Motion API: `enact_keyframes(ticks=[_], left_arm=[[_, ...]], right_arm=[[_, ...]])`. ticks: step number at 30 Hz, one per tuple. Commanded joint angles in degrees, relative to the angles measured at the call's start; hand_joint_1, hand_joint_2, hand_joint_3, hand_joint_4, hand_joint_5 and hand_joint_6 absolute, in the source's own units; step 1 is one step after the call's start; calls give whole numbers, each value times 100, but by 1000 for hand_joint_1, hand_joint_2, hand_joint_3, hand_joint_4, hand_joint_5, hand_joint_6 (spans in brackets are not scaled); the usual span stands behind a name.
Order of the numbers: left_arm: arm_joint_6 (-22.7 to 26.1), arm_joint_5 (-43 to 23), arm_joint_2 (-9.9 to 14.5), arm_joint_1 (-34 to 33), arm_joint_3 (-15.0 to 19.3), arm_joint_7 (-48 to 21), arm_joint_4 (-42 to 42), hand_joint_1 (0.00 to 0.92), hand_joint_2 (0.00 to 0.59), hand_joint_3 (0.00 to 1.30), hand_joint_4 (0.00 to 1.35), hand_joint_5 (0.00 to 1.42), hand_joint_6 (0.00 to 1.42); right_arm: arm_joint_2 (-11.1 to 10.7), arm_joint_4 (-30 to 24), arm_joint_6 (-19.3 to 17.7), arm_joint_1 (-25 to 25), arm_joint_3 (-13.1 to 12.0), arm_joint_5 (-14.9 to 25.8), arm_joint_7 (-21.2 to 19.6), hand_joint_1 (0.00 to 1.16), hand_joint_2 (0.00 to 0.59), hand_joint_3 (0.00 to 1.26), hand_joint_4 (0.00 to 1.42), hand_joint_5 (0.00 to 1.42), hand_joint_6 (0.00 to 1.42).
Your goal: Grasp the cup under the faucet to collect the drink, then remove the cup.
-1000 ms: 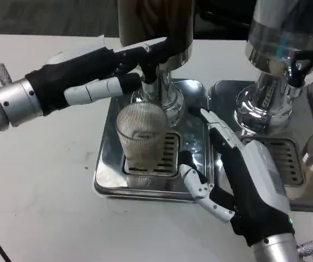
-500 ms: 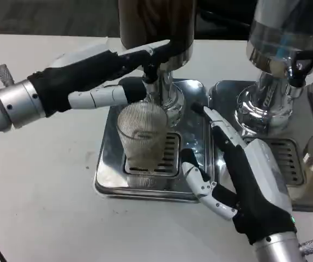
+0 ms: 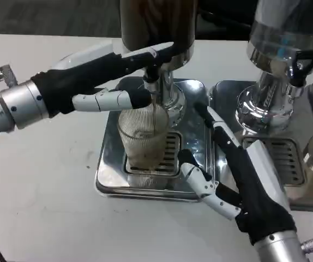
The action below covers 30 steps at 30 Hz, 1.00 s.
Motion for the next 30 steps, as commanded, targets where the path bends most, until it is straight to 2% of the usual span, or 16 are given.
enact_keyframes(ticks=[1,7,8,14,30], left_arm=[[79,340,52,149,-213,-117,102,0,49,75,0,44,0],[61,348,57,146,-227,-93,109,0,46,76,0,44,0],[59,346,56,146,-227,-91,110,0,45,76,0,44,0],[44,331,75,170,-229,-59,91,0,44,76,0,44,0],[30,314,118,241,-244,-6,9,0,44,76,0,45,0]], right_arm=[[-11,137,-181,-99,-88,321,214,481,340,75,77,122,175],[-1,280,-198,-183,-160,746,537,520,314,74,76,122,177],[0,307,-181,-202,-173,805,602,545,287,74,76,122,177],[-27,491,-112,-347,-228,958,931,596,249,19,47,76,136],[83,1189,-41,-761,-427,1210,1198,593,234,0,0,5,66]])
